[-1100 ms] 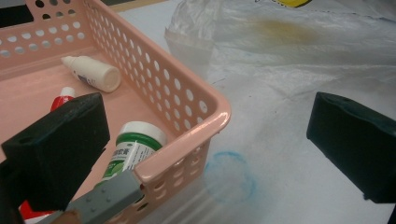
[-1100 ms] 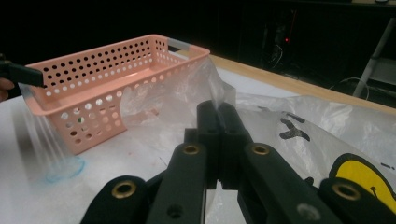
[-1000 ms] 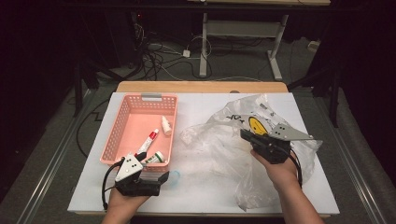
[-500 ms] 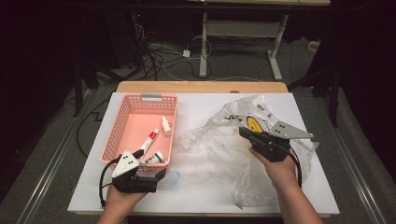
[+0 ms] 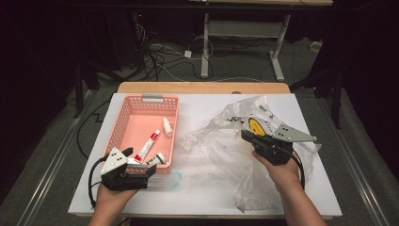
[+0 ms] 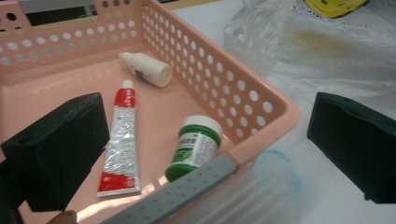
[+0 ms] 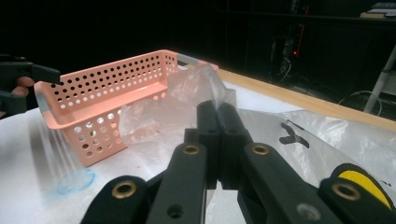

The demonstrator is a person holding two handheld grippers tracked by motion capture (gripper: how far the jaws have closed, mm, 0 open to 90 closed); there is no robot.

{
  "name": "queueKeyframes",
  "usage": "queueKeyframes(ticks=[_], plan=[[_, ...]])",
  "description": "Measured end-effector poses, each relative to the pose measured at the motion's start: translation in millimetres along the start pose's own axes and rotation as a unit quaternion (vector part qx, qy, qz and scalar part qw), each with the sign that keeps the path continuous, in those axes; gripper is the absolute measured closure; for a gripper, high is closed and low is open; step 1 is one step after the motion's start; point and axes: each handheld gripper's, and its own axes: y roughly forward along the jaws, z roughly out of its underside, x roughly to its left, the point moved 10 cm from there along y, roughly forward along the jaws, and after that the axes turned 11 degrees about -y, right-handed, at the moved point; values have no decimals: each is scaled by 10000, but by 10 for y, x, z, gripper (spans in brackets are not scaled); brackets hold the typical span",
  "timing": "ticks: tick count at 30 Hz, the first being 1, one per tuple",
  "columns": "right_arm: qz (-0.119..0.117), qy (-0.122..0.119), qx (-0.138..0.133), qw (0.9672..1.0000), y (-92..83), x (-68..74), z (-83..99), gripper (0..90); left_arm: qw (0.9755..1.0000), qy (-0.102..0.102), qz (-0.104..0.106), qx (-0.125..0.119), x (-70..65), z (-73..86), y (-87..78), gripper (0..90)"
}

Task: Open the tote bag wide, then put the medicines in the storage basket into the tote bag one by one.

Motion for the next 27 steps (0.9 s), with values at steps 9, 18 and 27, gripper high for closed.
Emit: queueKeyframes(ticks=[9,18,27], plan=[[5,19,-9,10000,12,-41,17,900,9994,-288,-190,-12,278,-22,-54,0],[3,-35,6,10000,37,-32,25,900,9984,-456,-316,-54,376,12,-159,0],[-31,-46,-24,10000,25,-14,7,900,9988,-456,-58,-156,234,-148,-68,0]])
